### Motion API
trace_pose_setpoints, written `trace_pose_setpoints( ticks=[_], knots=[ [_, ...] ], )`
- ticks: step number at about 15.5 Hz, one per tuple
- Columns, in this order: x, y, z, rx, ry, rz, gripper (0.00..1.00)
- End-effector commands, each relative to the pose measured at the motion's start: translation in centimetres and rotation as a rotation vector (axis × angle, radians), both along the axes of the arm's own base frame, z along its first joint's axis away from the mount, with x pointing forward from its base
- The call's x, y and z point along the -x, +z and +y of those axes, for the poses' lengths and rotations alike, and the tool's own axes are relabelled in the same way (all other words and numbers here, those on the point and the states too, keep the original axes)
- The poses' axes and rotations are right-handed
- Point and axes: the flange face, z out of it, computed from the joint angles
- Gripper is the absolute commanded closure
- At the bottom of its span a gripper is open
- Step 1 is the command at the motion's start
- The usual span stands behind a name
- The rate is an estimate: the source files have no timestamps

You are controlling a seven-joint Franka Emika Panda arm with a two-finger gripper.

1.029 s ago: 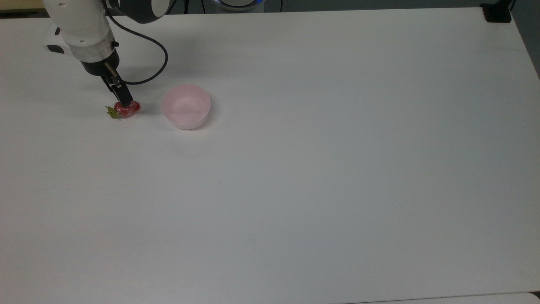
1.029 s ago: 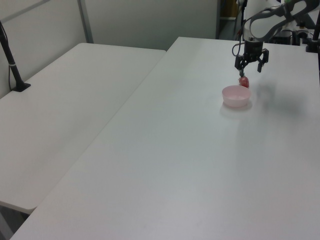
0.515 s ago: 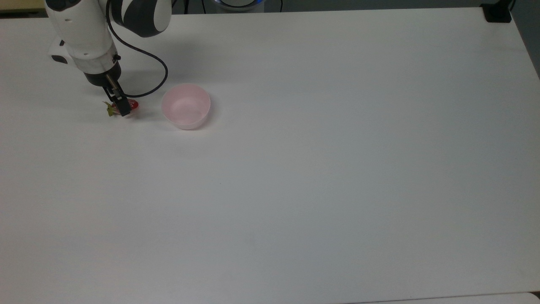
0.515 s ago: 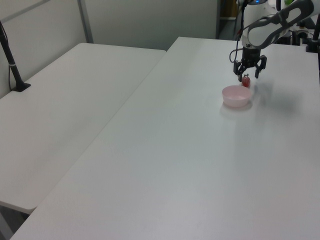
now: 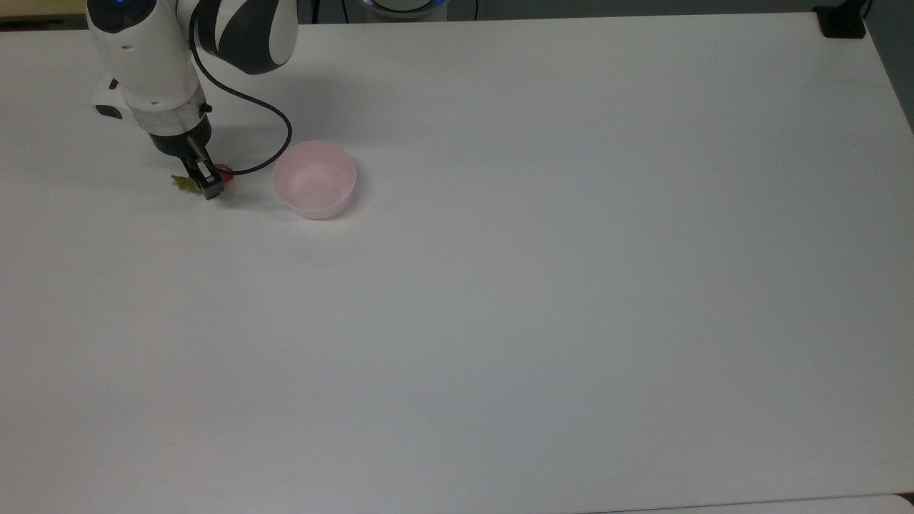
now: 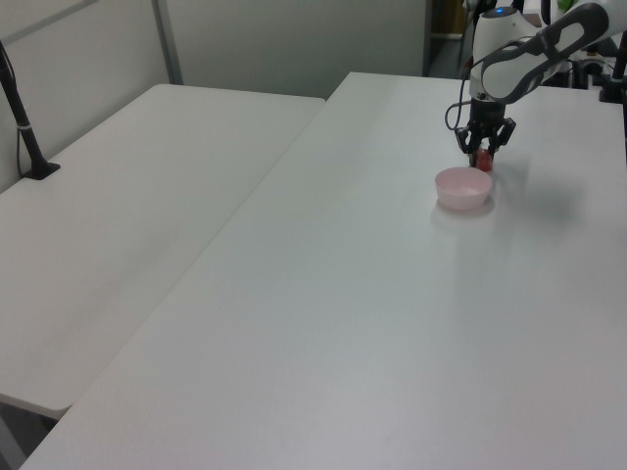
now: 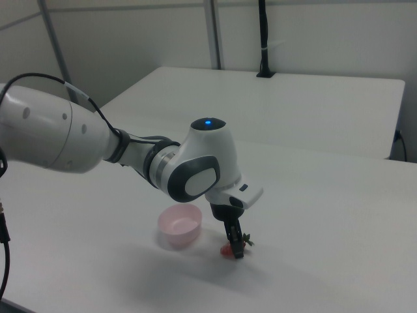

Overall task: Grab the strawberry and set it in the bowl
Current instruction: 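Lift the strawberry and carry it over the pink bowl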

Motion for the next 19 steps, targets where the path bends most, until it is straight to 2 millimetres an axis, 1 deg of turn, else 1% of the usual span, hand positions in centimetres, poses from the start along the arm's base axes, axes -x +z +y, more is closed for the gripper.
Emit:
trace_pose_setpoints(
  ticks=[1,3,4,6,8,9,11,12,14,15,17,18,19],
  knots=[
    [-0.1,0.6,0.5,0.021,0.006,-0.015,0.64],
    [-0.2,0.7,0.7,0.019,0.011,-0.011,0.64],
    [-0.2,1.0,0.7,0.019,0.01,-0.016,0.64],
    [-0.5,1.8,1.3,0.02,0.02,-0.027,0.64],
    [-0.6,3.1,2.4,0.016,0.034,-0.03,0.64],
    [-0.8,4.2,3.2,0.01,0.046,-0.031,0.64],
    [-1.5,6.4,5.8,-0.007,0.087,-0.025,0.64],
    [-1.9,7.2,7.6,-0.015,0.118,-0.02,0.63],
    [-2.3,8.0,11.3,-0.006,0.195,0.002,0.63],
    [-2.2,8.5,12.0,-0.005,0.208,0.014,0.63],
    [-2.1,8.5,13.7,-0.012,0.234,0.042,0.63],
    [-2.3,8.0,14.6,-0.014,0.251,0.051,0.63],
    [-2.4,7.4,15.2,-0.018,0.249,0.058,0.63]
  ],
)
